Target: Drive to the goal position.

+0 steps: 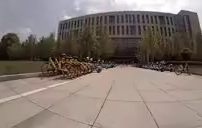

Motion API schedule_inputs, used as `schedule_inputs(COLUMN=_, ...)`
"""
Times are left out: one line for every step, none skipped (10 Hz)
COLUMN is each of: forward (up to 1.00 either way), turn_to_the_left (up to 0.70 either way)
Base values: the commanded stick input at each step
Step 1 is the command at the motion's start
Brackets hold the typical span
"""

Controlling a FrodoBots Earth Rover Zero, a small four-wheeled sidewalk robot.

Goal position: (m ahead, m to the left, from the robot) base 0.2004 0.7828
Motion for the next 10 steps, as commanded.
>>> schedule_inputs(forward=0.5, turn_to_the_left=-0.02)
schedule_inputs(forward=0.5, turn_to_the_left=-0.02)
schedule_inputs(forward=0.5, turn_to_the_left=-0.02)
schedule_inputs(forward=0.5, turn_to_the_left=-0.02)
schedule_inputs(forward=0.5, turn_to_the_left=-0.02)
schedule_inputs(forward=0.5, turn_to_the_left=-0.02)
schedule_inputs(forward=0.5, turn_to_the_left=-0.02)
schedule_inputs(forward=0.5, turn_to_the_left=-0.02)
schedule_inputs(forward=0.5, turn_to_the_left=-0.02)
schedule_inputs(forward=0.5, turn_to_the_left=-0.02)
